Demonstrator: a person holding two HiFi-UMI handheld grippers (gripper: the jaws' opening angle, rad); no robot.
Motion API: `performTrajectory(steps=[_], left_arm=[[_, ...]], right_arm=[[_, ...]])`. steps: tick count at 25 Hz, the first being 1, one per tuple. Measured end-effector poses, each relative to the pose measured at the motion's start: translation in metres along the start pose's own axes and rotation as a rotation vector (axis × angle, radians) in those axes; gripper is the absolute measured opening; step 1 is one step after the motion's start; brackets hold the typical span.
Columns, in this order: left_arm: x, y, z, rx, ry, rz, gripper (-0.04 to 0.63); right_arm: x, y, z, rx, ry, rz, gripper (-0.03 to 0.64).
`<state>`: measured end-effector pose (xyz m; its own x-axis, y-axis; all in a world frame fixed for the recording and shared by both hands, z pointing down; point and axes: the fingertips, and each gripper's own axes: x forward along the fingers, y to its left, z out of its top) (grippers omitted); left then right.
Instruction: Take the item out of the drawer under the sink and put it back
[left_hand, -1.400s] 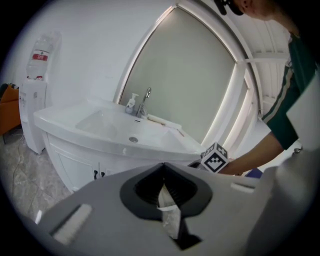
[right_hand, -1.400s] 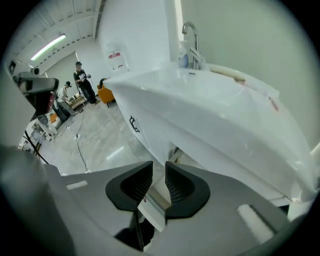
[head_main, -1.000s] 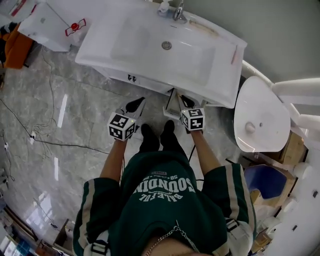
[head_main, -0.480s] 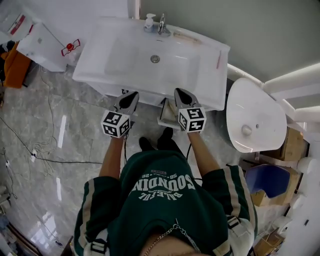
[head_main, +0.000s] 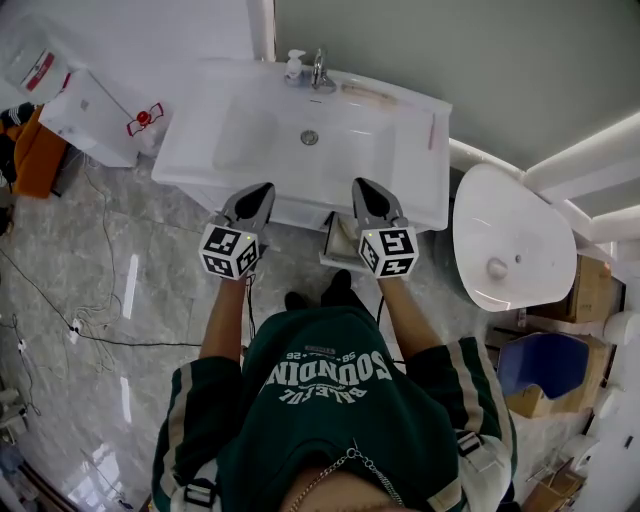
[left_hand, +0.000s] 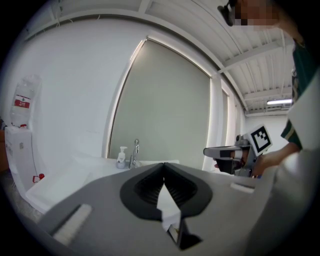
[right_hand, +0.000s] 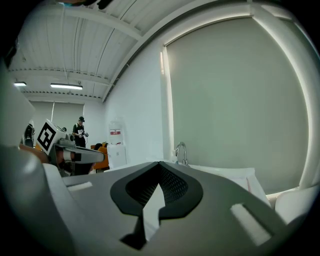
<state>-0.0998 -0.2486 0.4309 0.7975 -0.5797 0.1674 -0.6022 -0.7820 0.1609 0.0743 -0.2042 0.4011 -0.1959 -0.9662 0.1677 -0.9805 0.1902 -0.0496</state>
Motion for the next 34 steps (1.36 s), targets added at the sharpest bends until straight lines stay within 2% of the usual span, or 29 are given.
performTrajectory(steps=[6,34], left_arm=[[-0.001,-0.003,0.004,0.008,-0.014,-0.006,0.051],[-0.006,-0.03,-0.006,0.001,-0.004,-0.037,0.05]], right_arm=[[-0.007,0.001,0.011,0.009,-0.032,-0.011,0.002],[-0.032,0.0,0.008,0.006,-0.036,-0.018,0.003]])
